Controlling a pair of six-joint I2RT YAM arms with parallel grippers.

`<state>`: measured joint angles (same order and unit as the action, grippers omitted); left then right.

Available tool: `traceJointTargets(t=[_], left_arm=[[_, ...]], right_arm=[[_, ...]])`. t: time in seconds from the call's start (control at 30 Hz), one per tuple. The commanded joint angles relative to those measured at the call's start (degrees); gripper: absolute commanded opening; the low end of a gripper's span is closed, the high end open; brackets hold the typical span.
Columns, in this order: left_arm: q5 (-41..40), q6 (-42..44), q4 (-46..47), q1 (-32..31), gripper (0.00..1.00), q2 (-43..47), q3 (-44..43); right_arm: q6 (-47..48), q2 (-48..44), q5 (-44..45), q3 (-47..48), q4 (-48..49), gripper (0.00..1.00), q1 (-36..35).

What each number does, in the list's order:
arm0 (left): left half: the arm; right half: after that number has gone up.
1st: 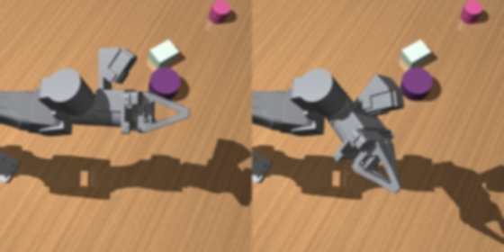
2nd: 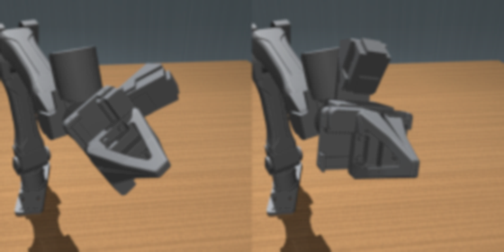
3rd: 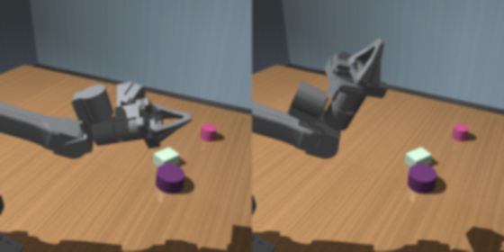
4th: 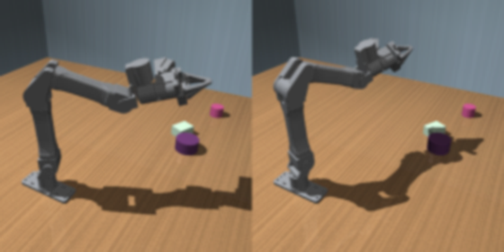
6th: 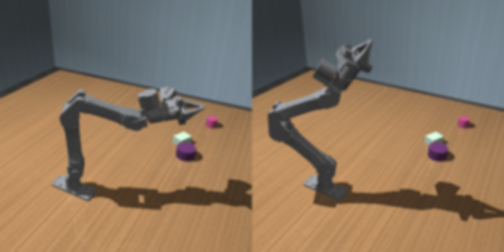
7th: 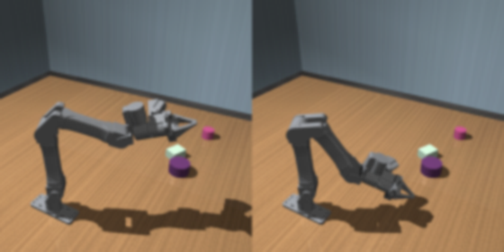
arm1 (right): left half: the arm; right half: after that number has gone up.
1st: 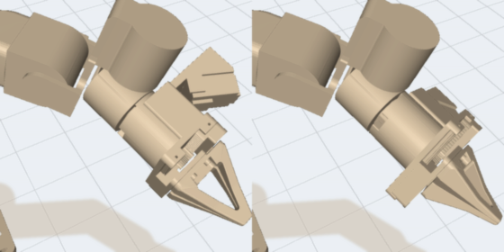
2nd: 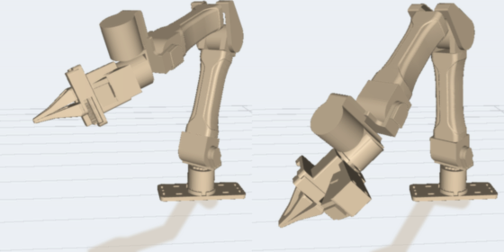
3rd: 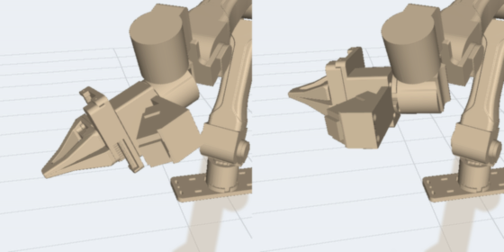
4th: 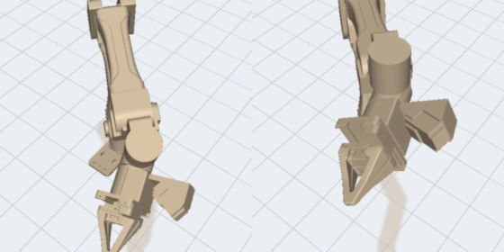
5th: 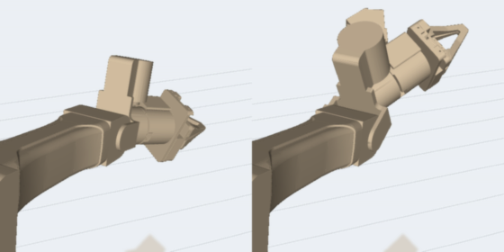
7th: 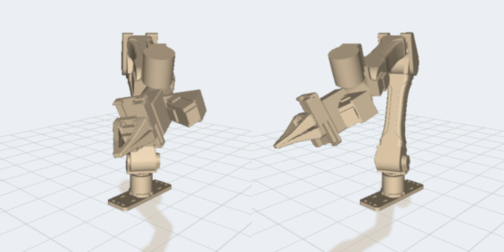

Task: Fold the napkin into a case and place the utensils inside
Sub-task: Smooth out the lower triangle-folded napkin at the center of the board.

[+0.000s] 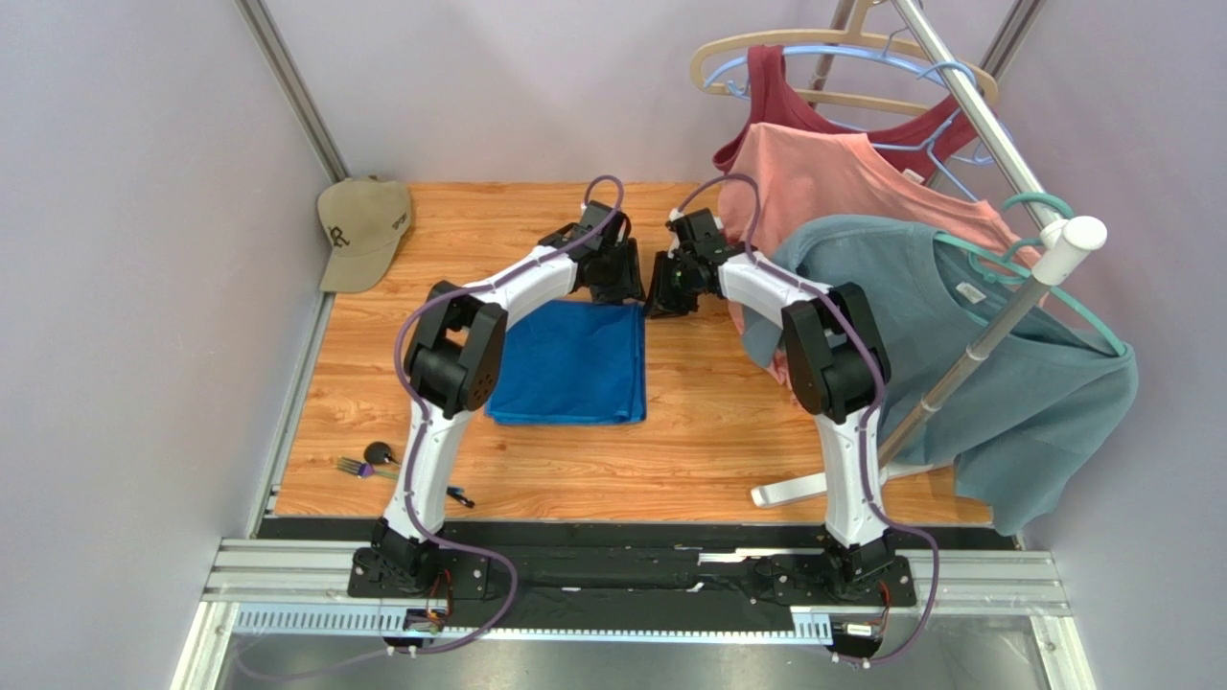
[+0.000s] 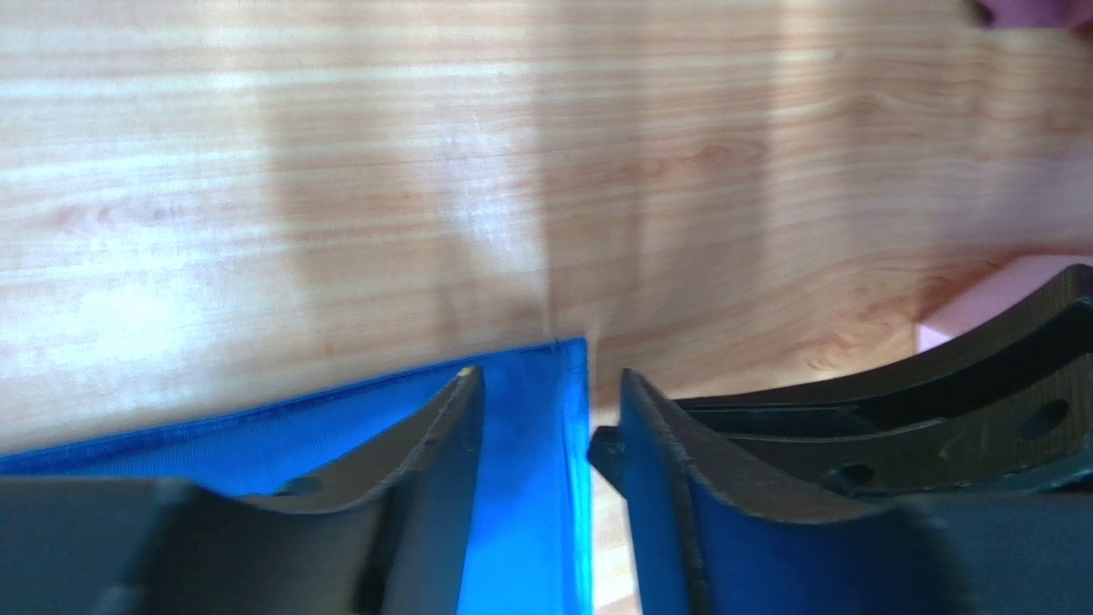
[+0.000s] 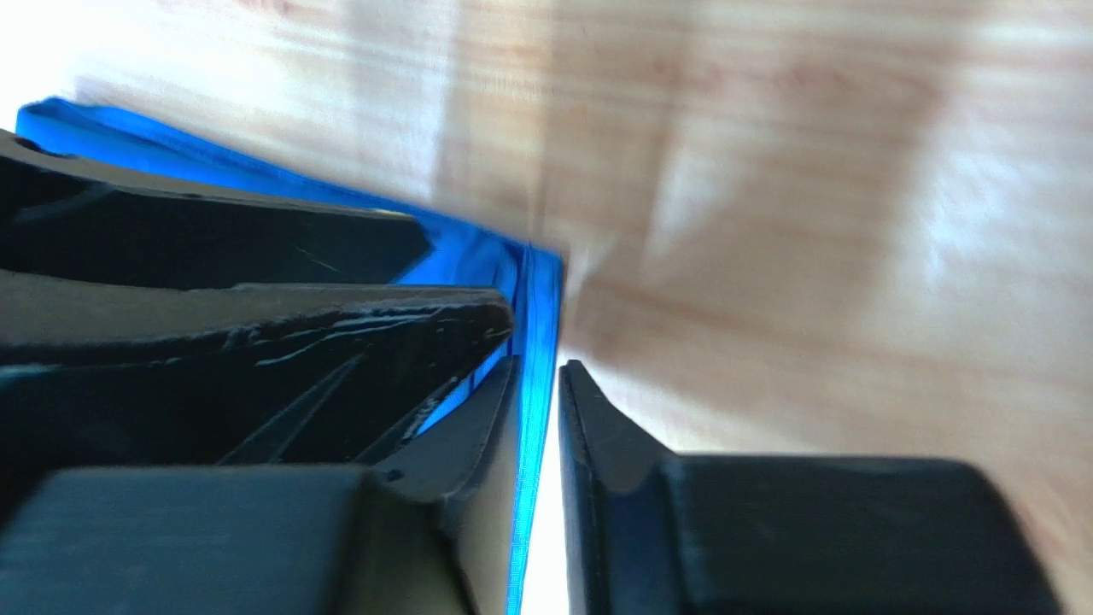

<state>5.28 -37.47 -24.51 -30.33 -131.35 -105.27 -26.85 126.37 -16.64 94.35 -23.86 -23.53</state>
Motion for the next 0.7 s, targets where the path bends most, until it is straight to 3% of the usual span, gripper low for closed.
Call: traceJointTargets(t=[0.0, 0.13, 0.23, 0.3, 0.47, 0.67], left_arm=[[0.70, 1.70, 0.00, -0.52, 0.57, 11.45, 2.78], [2.01, 3.45, -1.06, -1.66, 0.56, 21.89, 13.73], [1.93, 4.25, -1.33, -4.91, 0.44, 27.96, 23.31], [0.27, 3.99, -1.07, -8.15, 0.41, 30.61, 27.91], [-5.19, 2.32, 0.17, -15.80, 0.54, 34.58, 36.54], [-14.50, 2.58, -1.85, -20.82, 0.55, 31.51, 36.10]], right_arm=[[2.07, -8.93, 3.29, 0.76, -6.38, 0.27, 0.33], [1.98, -14.74, 1.35, -6.62, -5.06, 0.39, 0.33], [0.67, -18.69, -2.94, -13.64, -2.43, 0.39, 0.06], [-0.74, -20.89, -5.66, -21.02, 2.40, 0.38, 0.06], [-3.99, -25.20, -11.21, -31.32, 12.59, 0.30, -0.81], [-6.46, -25.47, -14.91, -36.60, 18.14, 0.23, -1.61]])
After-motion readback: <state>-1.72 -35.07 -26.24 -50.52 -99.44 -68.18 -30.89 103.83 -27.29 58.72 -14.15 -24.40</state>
